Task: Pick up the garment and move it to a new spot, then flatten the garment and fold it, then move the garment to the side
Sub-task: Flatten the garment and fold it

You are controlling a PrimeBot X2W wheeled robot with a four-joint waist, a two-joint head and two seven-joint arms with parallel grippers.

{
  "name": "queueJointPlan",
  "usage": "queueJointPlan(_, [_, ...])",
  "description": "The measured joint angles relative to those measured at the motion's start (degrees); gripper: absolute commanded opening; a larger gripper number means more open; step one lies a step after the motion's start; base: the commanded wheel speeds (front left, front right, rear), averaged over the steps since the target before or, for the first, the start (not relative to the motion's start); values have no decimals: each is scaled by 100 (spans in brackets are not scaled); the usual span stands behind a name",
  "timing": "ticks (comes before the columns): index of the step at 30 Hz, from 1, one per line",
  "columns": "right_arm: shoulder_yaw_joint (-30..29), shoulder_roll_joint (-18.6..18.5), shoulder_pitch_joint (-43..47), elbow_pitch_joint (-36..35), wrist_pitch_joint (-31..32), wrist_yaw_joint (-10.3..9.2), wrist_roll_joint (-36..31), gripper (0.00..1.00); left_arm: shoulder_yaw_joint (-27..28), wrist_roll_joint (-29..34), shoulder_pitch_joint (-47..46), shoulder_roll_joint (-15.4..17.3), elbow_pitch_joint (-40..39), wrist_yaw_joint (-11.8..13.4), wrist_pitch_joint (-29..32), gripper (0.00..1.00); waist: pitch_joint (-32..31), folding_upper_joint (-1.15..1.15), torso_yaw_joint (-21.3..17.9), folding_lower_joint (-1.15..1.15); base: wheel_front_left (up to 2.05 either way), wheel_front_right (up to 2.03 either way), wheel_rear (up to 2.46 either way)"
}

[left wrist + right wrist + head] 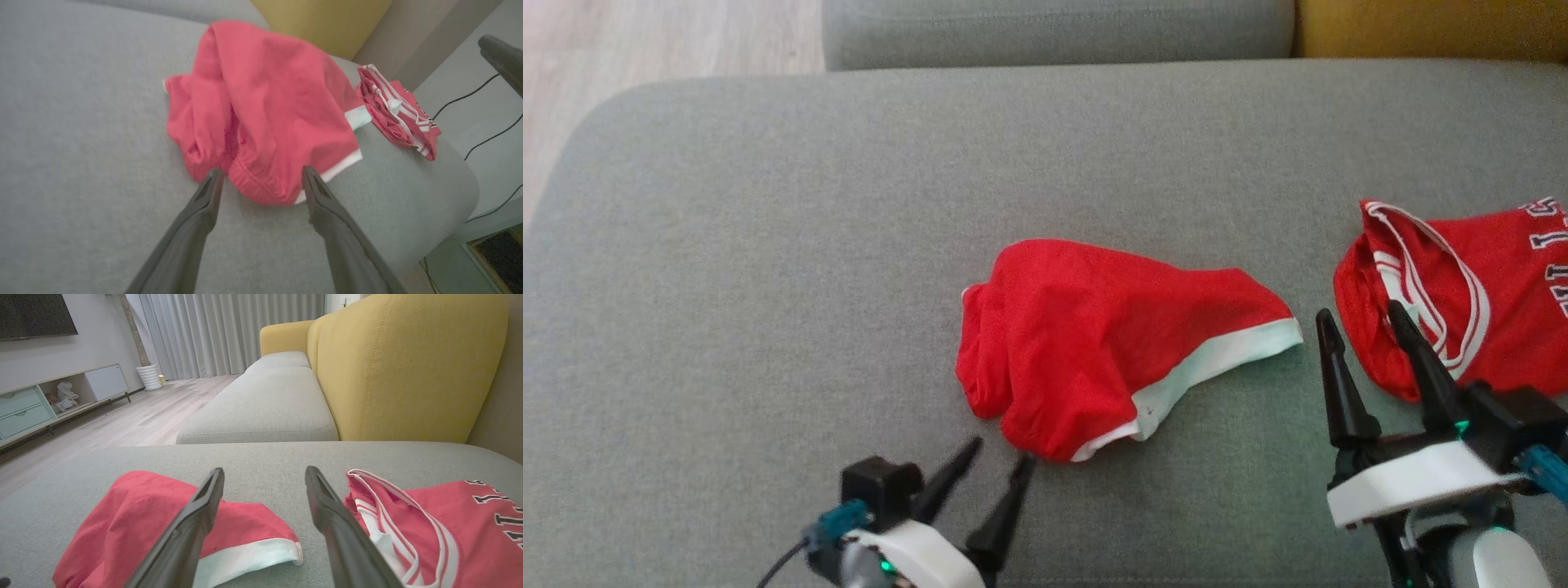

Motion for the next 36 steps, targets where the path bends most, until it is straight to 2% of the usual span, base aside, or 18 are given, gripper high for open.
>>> queueJointPlan(3, [63, 0, -79, 2, -1, 0, 0, 100, -171, -288, -43, -191, 327, -212, 191, 100, 136, 0, -46, 0, 0, 0, 0])
queueJointPlan(6, [113, 0, -214, 1, -1, 0, 0, 100, -186, -550, -170, -300, 753, -313, 192, 100, 271, 0, -111, 0, 0, 0, 0])
queueJointPlan(11, [86, 0, -291, 2, -1, 0, 0, 100, -116, -870, -545, -366, 1187, -498, -210, 100, 460, 0, -225, 0, 0, 0, 0])
queueJointPlan(13, [46, 0, -306, 3, -1, 0, 0, 100, -127, -1012, -695, -420, 1229, -536, -382, 0, 504, 0, -251, 0, 0, 0, 0])
queueJointPlan(18, [-12, 0, -315, 33, -3, 0, 68, 100, -181, -1233, -827, -354, 1267, -577, -667, 0, 549, 0, -227, 0, 0, 0, 0])
queueJointPlan(23, [-65, 0, -327, 100, -30, 0, 119, 100, -185, -1216, -909, -74, 1037, -572, -860, 0, 505, 0, -148, 0, 0, 0, 0])
queueJointPlan(26, [-94, 0, -327, 105, -37, 0, 131, 100, -100, -990, -989, 122, 873, -390, -902, 0, 461, 0, -98, 0, 0, 0, 0])
queueJointPlan(27, [-115, 0, -327, 114, -36, 0, 162, 100, -56, -867, -1081, 282, 710, -270, -883, 0, 440, 0, -63, 0, 0, 0, 0])
queueJointPlan(31, [-134, 0, -328, 123, -36, 0, 210, 100, 89, -720, -1447, 512, 513, -85, -554, 0, 443, 0, -13, 0, 0, 0, 0])
queueJointPlan(36, [-102, 0, -402, 137, -33, 0, 210, 100, 187, -714, -2228, 581, 761, 22, -157, 0, 537, 0, -94, 0, 0, 0, 0])
